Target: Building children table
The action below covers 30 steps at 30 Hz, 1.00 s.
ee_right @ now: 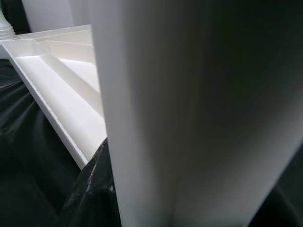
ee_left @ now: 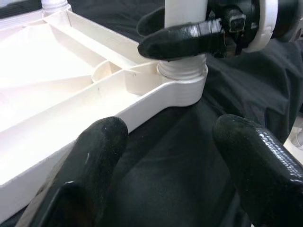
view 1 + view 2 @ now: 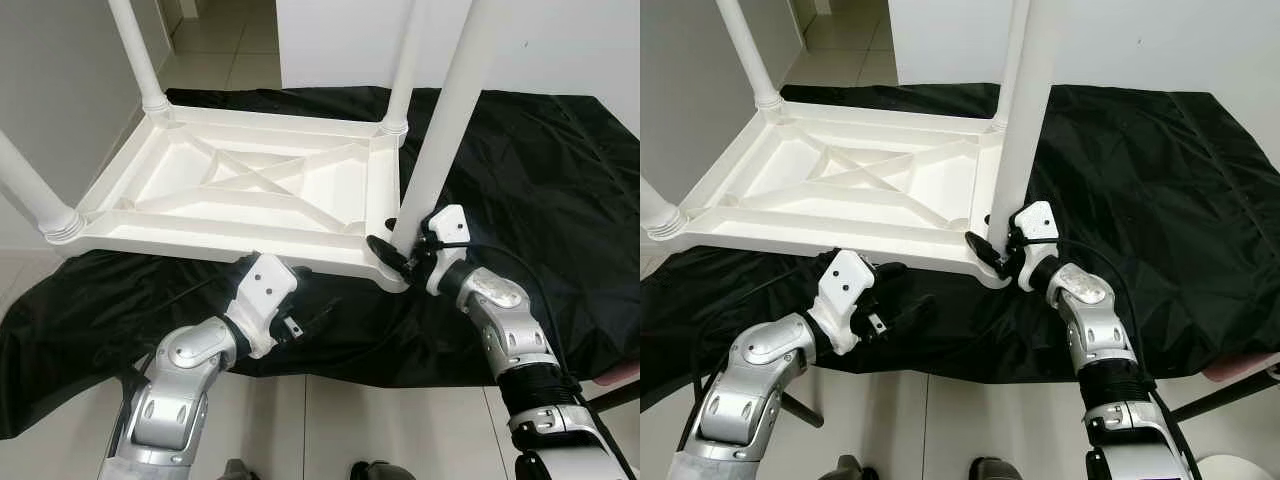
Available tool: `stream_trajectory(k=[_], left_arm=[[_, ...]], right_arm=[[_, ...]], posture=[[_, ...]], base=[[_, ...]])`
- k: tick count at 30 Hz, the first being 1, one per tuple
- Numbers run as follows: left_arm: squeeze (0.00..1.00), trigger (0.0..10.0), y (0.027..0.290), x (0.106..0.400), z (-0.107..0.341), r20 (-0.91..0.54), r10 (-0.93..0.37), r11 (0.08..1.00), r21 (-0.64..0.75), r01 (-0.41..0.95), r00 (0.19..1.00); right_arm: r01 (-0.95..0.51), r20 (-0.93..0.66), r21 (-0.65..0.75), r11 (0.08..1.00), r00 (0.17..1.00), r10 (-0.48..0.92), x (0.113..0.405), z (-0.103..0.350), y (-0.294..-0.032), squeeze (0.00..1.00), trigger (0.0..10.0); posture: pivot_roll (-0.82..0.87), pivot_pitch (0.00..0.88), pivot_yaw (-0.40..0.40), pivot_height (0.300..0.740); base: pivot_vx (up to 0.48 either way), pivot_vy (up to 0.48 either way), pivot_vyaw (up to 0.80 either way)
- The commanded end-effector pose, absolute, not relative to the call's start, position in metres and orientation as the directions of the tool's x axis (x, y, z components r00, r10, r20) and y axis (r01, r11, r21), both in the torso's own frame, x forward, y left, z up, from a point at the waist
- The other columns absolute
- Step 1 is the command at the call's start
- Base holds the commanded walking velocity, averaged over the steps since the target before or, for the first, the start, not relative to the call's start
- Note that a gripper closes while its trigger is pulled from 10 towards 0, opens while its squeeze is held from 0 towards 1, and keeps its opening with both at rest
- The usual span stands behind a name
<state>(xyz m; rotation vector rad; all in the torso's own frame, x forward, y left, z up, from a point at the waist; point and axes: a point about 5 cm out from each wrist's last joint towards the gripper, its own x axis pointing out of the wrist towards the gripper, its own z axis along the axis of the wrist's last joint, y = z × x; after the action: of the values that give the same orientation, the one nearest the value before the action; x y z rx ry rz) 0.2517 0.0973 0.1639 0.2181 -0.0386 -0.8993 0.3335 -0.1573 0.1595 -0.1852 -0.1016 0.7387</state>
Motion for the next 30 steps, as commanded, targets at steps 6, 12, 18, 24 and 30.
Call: stream_trajectory(k=[6,12,18,24,30], left_arm=[[0.00,10.0,0.106,0.254,0.165,-0.047,-0.702,0.691,0.194,0.696,0.710],[0.00,10.0,0.104,0.256,0.164,-0.053,-0.704,0.689,0.192,0.699,0.708],[0.00,10.0,0.105,0.257,0.165,-0.051,-0.700,0.694,0.187,0.695,0.712],[0.00,10.0,0.105,0.258,0.165,-0.049,-0.694,0.702,0.177,0.690,0.718],[0.00,10.0,0.101,0.258,0.164,-0.043,-0.697,0.701,0.171,0.692,0.716]], right_arm=[[-0.661,-0.024,-0.143,0.737,0.746,0.665,0.334,0.146,-0.152,0.00,10.0],[-0.509,0.022,-0.138,0.850,0.856,0.516,0.335,0.149,-0.143,0.00,10.0],[-0.333,0.065,-0.053,0.942,0.940,0.336,0.324,0.148,-0.130,0.00,10.0],[-0.122,0.097,0.020,0.992,0.988,0.119,0.315,0.150,-0.115,0.00,10.0],[-0.087,0.091,0.076,0.993,0.993,0.080,0.310,0.156,-0.102,0.00,10.0]], posture=[[-0.02,0.095,0.034,0.740],[-0.03,0.098,0.043,0.740],[-0.03,0.101,0.045,0.740],[-0.03,0.105,0.034,0.740],[-0.05,0.106,0.034,0.740]], base=[[0.000,0.000,0.00],[0.000,0.000,0.00],[0.000,0.000,0.00],[0.000,0.000,0.00],[0.000,0.000,0.00]])
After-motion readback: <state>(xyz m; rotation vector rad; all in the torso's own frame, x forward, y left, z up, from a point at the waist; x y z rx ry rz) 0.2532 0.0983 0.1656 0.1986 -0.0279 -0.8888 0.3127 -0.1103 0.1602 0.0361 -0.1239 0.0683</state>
